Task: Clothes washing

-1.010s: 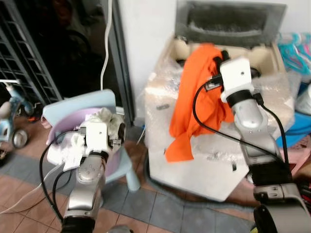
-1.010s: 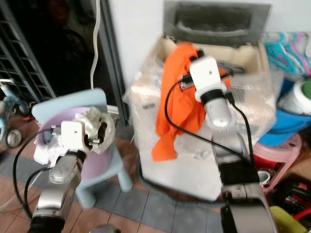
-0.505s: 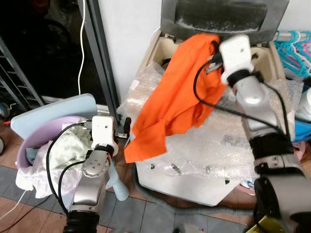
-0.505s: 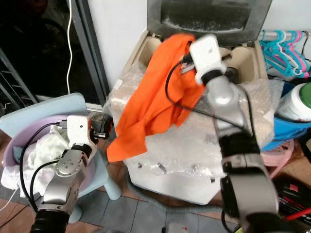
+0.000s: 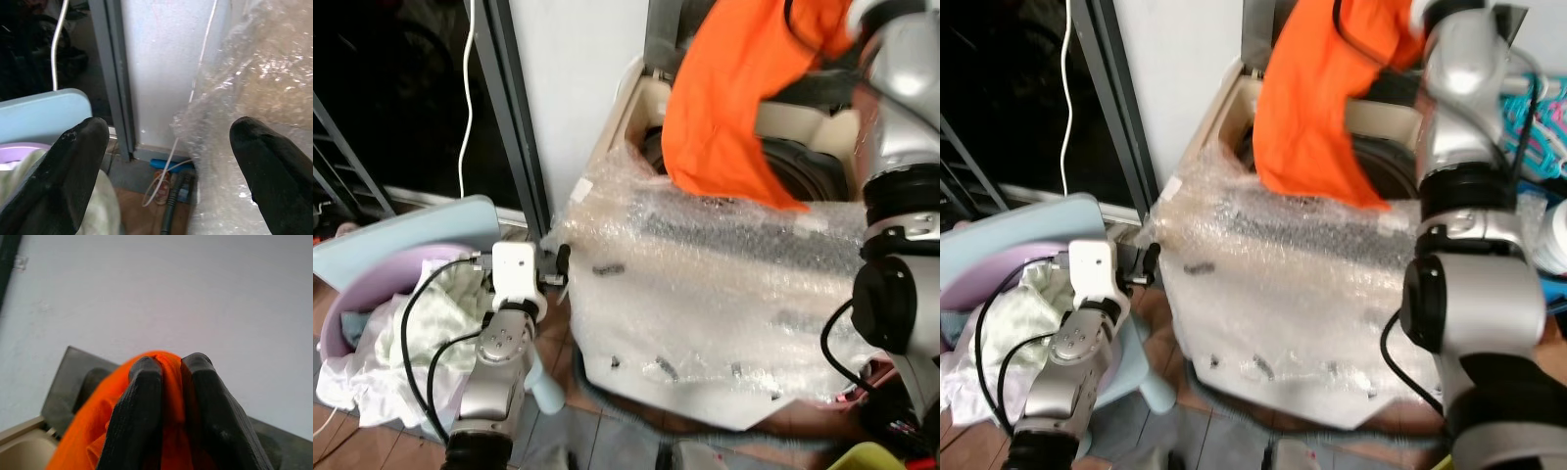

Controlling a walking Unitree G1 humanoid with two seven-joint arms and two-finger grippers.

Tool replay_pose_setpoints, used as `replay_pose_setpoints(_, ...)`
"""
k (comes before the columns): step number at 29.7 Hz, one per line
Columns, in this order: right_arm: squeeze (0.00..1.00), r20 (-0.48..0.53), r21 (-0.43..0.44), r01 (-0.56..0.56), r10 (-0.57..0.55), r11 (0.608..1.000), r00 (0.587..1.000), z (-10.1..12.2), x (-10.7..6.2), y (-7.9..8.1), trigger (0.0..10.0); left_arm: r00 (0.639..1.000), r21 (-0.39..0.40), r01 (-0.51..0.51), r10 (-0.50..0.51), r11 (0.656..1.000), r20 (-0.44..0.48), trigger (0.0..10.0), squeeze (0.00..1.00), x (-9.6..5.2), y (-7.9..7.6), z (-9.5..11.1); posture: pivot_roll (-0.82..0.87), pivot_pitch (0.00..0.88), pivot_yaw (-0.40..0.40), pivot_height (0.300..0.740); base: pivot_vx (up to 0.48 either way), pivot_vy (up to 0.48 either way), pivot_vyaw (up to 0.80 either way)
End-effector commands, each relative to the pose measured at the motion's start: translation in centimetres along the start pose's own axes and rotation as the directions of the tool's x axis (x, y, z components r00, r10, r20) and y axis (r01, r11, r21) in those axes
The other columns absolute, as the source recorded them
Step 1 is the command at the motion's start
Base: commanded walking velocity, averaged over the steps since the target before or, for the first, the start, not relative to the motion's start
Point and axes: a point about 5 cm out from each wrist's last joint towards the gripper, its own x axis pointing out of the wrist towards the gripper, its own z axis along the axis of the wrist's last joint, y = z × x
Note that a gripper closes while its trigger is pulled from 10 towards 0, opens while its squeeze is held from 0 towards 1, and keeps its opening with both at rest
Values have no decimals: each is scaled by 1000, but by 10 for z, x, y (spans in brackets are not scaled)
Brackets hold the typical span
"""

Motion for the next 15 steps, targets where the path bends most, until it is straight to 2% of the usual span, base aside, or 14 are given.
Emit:
replay_pose_setpoints(1,1000,33,-10,-41,41,999,999,2,-4,5,10000,1000,25,-17,16,1000,8,10000,0,0,4,5,32,0,-13,740,0,0,0)
replay_pose_setpoints(4,1000,-81,20,-89,90,996,993,-24,-17,10,10000,999,21,-37,37,999,1,10000,0,-1,4,5,37,0,-30,740,0,0,0)
replay_pose_setpoints(5,1000,-171,52,-121,129,991,977,-41,-25,14,10000,999,23,-48,48,999,-9,10000,0,-2,5,3,37,0,-32,740,0,0,0)
replay_pose_setpoints(6,1000,-171,52,-121,129,991,977,-41,-25,14,10000,999,23,-48,48,999,-9,10000,0,-2,5,3,37,0,-32,740,0,0,0)
replay_pose_setpoints(8,1000,-276,93,-191,210,977,938,-62,-38,25,10000,998,22,-51,51,998,-25,10000,0,-4,1,0,23,0,-35,740,0,0,0)
replay_pose_setpoints(10,1000,-303,101,-216,237,971,923,-68,-43,30,10000,998,20,-49,49,999,-27,10000,0,-4,-1,-1,14,0,-36,740,0,0,0)
replay_pose_setpoints(11,1000,-333,113,-244,268,963,904,-75,-50,37,10000,999,16,-36,37,999,-25,10000,0,-4,-4,0,5,0,-38,740,0,0,0)
replay_pose_setpoints(12,1000,-346,117,-257,282,959,895,-79,-54,41,10000,997,-93,59,-64,994,-53,10000,0,-6,-11,0,1,0,-39,740,0,0,0)
replay_pose_setpoints(13,1000,-356,118,-269,293,956,887,-81,-57,44,10000,994,-162,97,-102,982,-27,10000,0,-8,-16,4,-7,0,-41,740,0,0,0)
replay_pose_setpoints(15,1000,-394,118,-295,317,948,863,-87,-62,48,10000,997,-125,72,-75,990,-21,10000,0,-8,-17,5,-10,0,-39,740,0,0,0)
